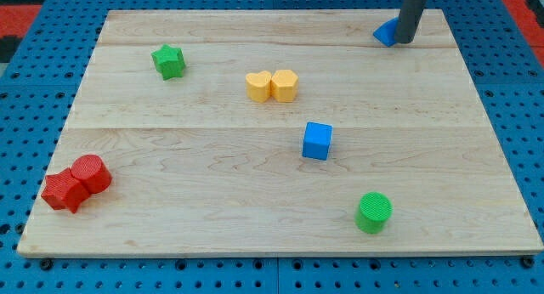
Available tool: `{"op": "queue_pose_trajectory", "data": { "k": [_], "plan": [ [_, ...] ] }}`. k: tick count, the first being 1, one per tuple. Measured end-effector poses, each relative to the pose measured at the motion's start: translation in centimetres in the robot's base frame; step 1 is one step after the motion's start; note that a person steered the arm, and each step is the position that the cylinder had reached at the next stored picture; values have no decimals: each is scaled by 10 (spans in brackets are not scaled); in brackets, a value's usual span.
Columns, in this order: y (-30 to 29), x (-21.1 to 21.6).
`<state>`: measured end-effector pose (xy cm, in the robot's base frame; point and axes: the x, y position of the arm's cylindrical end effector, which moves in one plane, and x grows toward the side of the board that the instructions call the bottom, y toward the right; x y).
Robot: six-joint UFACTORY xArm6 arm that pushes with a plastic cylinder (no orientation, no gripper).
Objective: Push the blue cube to the top center
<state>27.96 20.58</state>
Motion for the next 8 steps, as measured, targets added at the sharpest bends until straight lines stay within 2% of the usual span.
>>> {"op": "queue_pose_trajectory", "data": {
  "k": [1,2,3,4,6,7,8],
  "plan": [
    [12,114],
    [-24,234],
    [-110,250],
    [-168,232],
    [-132,165],
    [-147,128],
    [-171,140]
  ]
}}
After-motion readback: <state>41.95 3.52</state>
